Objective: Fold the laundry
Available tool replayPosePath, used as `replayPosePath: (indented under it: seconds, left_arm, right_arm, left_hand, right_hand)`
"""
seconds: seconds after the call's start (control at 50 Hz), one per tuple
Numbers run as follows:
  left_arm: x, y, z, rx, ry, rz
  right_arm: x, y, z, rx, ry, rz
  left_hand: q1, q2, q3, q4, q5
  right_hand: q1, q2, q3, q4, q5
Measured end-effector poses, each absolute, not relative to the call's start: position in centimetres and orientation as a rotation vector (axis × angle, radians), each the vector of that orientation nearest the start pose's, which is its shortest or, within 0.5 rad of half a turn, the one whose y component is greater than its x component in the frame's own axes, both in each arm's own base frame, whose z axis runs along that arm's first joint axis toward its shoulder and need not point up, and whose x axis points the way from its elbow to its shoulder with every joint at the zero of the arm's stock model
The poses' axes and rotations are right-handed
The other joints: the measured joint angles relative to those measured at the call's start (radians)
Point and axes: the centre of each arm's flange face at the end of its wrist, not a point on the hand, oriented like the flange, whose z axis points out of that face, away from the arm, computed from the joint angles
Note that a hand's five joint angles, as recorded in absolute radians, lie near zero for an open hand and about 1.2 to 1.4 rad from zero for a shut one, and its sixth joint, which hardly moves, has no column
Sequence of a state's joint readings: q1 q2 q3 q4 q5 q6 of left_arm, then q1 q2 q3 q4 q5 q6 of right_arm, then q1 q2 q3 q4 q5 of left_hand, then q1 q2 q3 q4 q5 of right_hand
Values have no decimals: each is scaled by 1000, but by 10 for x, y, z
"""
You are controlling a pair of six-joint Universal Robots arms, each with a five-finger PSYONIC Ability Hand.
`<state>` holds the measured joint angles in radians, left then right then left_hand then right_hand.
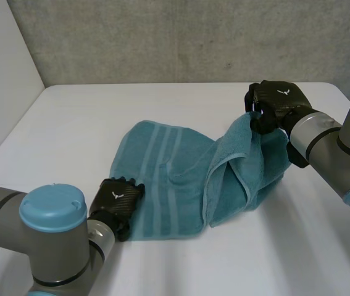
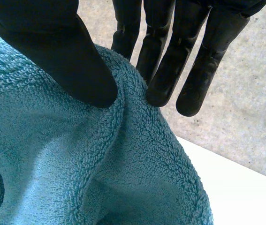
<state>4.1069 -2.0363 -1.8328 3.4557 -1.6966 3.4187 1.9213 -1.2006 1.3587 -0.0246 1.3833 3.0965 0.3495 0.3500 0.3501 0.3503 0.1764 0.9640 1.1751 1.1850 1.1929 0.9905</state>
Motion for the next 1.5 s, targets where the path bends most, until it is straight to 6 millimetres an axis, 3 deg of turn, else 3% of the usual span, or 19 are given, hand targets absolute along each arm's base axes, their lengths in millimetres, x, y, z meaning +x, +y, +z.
replayPosePath:
  seconds: [0.28, 0.66, 0.88, 1.02, 1.5]
  left_arm:
    - [-282, -199, 114, 1031, 2460, -1799]
    - [-284, -206, 116, 1002, 2429, -1861]
    - [-276, -183, 129, 1043, 2456, -1823]
    - [-271, -170, 126, 1069, 2472, -1788]
    - [-272, -192, 108, 1017, 2466, -1788]
  right_arm:
    - [269, -303, 249, -594, 2053, -1813]
    - [269, -302, 247, -597, 2054, -1810]
    - [267, -304, 248, -592, 2056, -1818]
    - [267, -305, 248, -592, 2055, -1820]
    - [269, -303, 244, -600, 2053, -1814]
  left_hand:
    - [79, 77, 78, 76, 75]
    - [403, 399, 398, 398, 396]
    - [157, 154, 156, 156, 155]
    - [94, 91, 92, 88, 87]
    - [231, 230, 230, 231, 223]
  right_hand:
    - [0, 0, 0, 0, 0]
    - [0, 0, 1, 0, 0]
    - [0, 0, 2, 0, 0]
    - [0, 0, 2, 0, 0]
    - [0, 0, 2, 0, 0]
